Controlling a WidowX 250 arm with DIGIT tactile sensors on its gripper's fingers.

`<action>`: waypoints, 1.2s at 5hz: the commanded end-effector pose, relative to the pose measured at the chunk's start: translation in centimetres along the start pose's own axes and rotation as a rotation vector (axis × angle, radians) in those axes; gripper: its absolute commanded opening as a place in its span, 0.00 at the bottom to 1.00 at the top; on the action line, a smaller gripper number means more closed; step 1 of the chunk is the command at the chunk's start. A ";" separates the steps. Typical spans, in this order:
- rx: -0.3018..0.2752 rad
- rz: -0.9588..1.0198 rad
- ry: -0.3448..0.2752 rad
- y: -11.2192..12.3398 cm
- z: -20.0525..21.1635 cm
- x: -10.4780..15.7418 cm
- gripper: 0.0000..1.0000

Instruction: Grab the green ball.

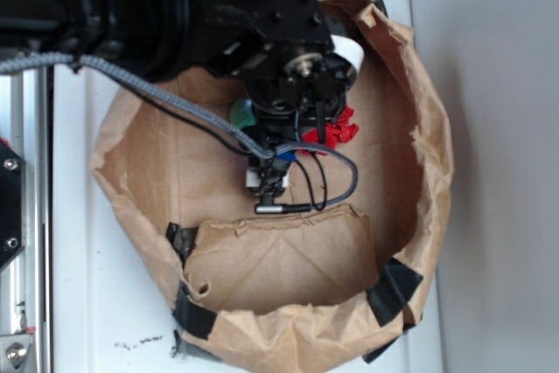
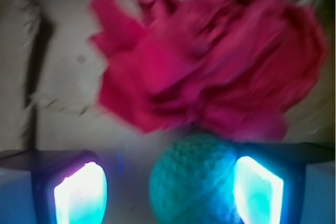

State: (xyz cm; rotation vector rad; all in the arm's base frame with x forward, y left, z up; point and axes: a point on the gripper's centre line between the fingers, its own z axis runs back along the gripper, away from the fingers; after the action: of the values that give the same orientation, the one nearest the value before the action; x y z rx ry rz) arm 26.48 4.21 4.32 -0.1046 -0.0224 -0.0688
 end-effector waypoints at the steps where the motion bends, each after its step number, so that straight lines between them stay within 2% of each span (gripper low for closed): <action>1: -0.049 0.037 -0.151 1.5 4.9 -1.6 1.00; 2: -0.073 0.062 -0.172 2.4 5.8 -1.7 1.00; 3: -0.056 0.076 -0.153 3.0 4.8 -1.0 1.00; 4: -0.035 0.061 -0.127 2.6 2.9 0.1 1.00; 5: 0.013 0.040 -0.088 1.6 0.8 0.5 1.00; 6: 0.075 0.049 -0.072 1.3 -1.1 1.0 0.85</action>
State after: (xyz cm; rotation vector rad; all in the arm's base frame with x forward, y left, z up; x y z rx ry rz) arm 27.14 5.84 2.59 -0.0395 -0.0729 0.0047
